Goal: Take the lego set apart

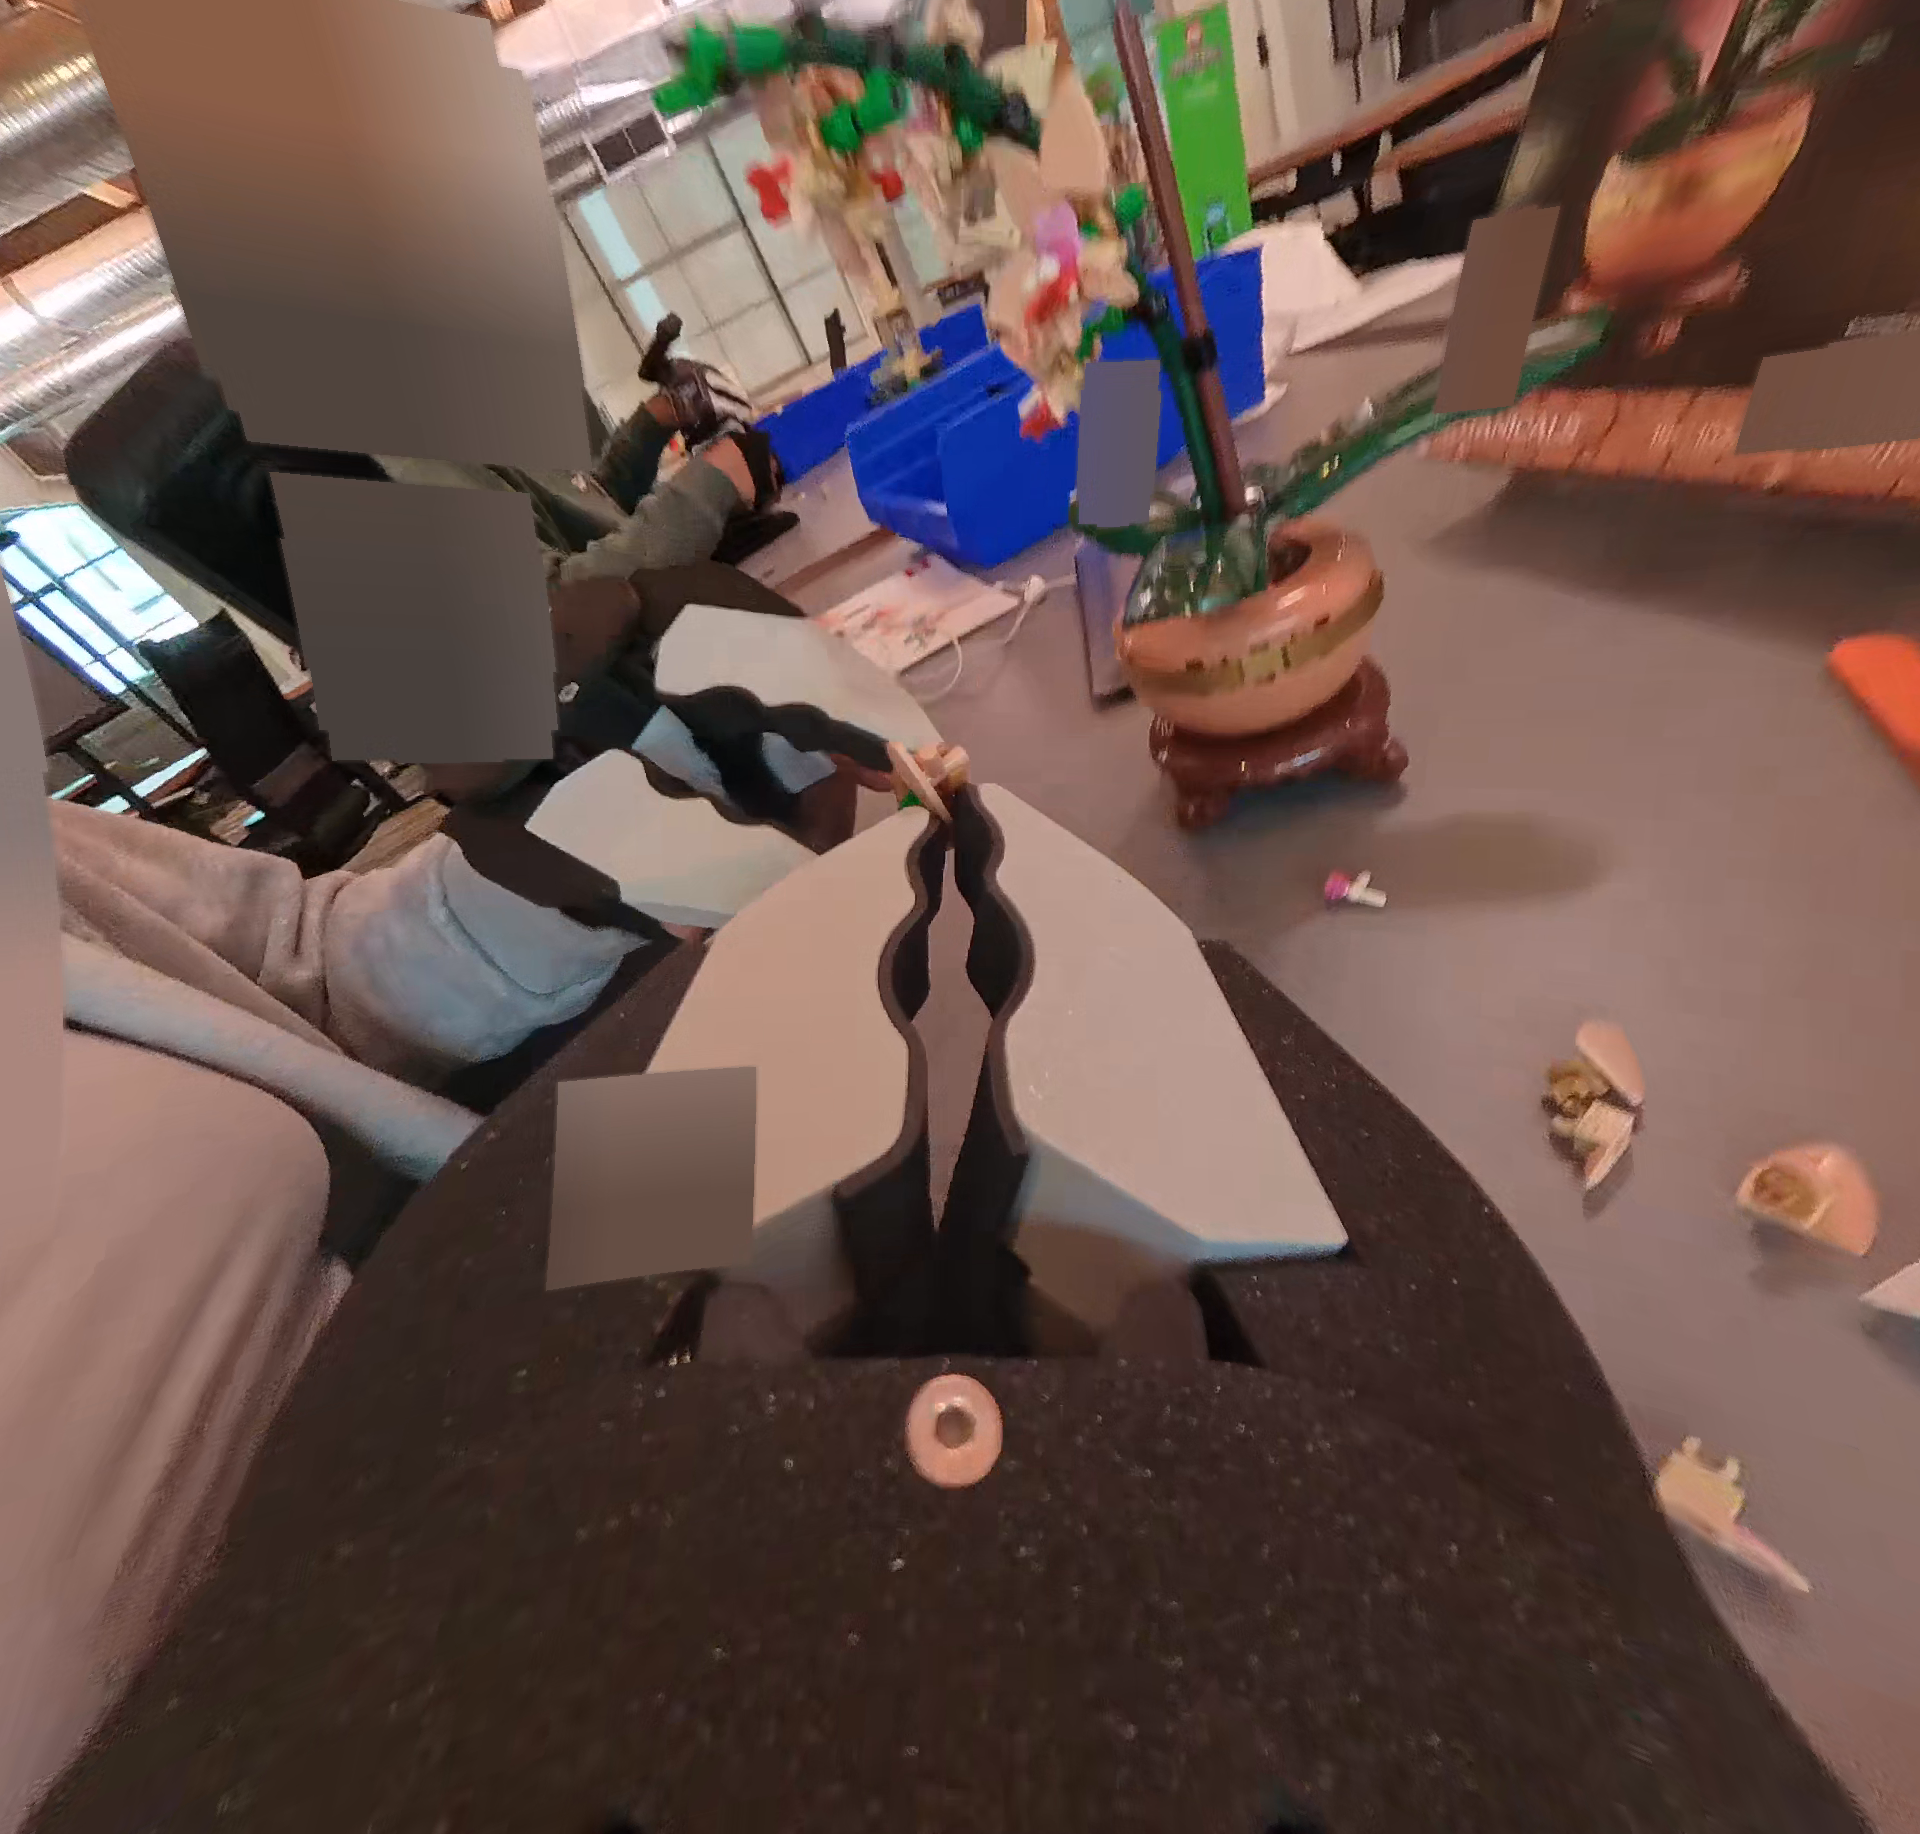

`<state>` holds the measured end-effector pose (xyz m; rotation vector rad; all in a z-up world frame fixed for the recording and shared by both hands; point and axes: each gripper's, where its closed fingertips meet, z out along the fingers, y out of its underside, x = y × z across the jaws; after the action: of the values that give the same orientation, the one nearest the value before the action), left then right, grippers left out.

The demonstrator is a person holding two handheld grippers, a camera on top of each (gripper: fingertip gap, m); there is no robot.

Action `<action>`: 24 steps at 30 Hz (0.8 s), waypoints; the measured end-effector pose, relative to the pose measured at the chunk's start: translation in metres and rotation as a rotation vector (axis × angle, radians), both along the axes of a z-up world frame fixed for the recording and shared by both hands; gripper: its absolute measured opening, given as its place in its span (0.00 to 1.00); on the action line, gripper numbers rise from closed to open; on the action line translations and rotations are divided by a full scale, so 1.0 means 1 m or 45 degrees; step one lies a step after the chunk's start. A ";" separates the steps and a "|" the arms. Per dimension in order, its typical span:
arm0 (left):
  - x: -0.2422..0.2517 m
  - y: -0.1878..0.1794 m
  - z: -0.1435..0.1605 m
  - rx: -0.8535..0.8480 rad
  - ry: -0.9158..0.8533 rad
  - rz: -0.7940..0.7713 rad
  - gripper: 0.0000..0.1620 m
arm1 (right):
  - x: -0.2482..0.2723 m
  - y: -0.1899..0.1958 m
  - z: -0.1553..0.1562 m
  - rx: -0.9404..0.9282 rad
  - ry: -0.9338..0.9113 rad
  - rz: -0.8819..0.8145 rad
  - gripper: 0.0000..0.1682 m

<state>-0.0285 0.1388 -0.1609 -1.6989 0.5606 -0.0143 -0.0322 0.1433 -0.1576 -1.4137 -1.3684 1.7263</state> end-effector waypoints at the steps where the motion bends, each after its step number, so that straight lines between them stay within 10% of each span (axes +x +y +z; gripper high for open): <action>1: 0.000 0.000 -0.002 0.005 -0.039 -0.017 0.14 | -0.001 0.000 -0.008 0.006 -0.041 0.003 0.01; 13: -0.017 0.000 -0.024 -0.067 -0.238 -0.119 0.03 | -0.016 -0.009 -0.032 0.072 -0.139 0.112 0.01; 24: -0.035 0.004 -0.035 -0.024 0.034 0.010 0.03 | -0.029 -0.002 -0.040 0.741 -0.067 -0.033 0.01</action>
<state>-0.0634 0.1425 -0.1963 -1.7217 0.5754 0.0084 -0.0608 0.1412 -0.1980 -1.1378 -1.6916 1.1378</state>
